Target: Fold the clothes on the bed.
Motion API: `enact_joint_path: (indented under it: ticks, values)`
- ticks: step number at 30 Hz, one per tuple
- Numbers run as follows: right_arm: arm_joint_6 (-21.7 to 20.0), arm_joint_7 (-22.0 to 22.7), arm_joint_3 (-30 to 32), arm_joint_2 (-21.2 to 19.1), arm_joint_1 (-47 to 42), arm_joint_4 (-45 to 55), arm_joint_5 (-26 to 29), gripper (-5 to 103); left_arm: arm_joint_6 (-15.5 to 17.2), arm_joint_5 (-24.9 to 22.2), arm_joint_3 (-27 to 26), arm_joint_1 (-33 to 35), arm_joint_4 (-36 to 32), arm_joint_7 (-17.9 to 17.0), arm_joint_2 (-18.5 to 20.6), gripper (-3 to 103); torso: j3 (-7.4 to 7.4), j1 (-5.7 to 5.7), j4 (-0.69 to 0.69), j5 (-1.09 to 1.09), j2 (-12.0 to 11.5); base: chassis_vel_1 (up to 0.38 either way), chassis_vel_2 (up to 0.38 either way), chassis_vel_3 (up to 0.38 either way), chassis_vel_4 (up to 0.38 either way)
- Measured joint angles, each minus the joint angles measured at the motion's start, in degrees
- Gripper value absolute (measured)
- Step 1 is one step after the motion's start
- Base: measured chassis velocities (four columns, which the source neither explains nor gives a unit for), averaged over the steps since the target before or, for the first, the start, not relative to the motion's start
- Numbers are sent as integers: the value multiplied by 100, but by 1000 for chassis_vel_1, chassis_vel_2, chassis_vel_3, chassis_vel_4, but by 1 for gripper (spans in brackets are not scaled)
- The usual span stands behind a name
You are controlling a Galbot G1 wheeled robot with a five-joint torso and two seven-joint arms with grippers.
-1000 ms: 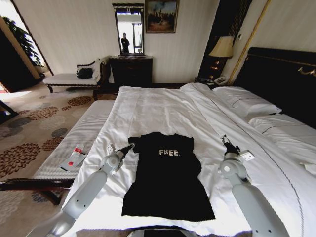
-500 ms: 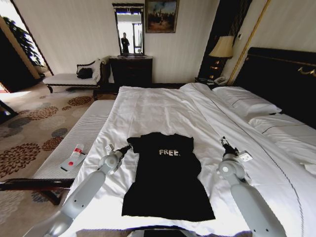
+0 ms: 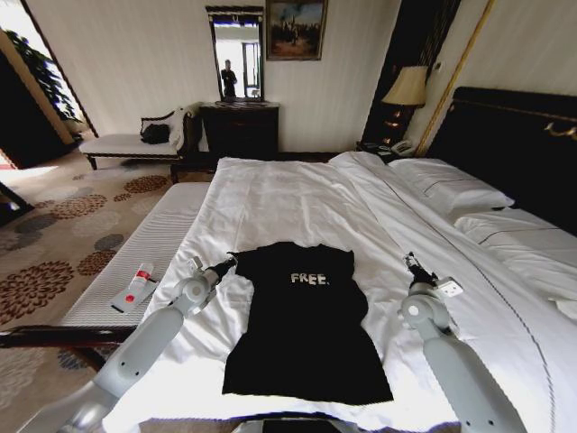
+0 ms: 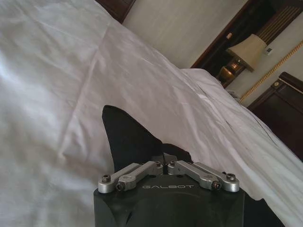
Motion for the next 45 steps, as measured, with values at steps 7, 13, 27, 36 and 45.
enact_joint_path:
  ticks: [7, 13, 27, 36, 45]
  values:
    - [-10, 5, -180, -3, 118, -112, -14, 100, 47, 97, 402, -103, -313, 23, 67, 0, 0, 0, 4, 1, 0, 0, 0, 0, 0]
    - [-15, 4, -286, -3, 199, -160, -16, 100, 50, 251, 627, -100, -233, 52, 24, 0, 0, 0, 3, -1, 0, 0, 0, 0, 0]
    - [-18, 2, -341, 85, 165, -180, -87, 100, -16, 328, 1130, -312, -42, 127, -308, 0, 0, 0, 2, 0, 0, 0, 0, 0, 0]
    - [-31, 7, -368, 39, 161, -142, -64, 100, 37, 279, 988, -109, -366, 3, -284, 16, 0, 0, 1, 0, 0, 0, 0, 0, 0]
    - [-150, 22, -775, -287, 348, -68, 379, 100, 223, -195, 438, 39, -1235, -385, 7, 44, 0, 0, 6, 0, 0, 0, 0, 0, 0]
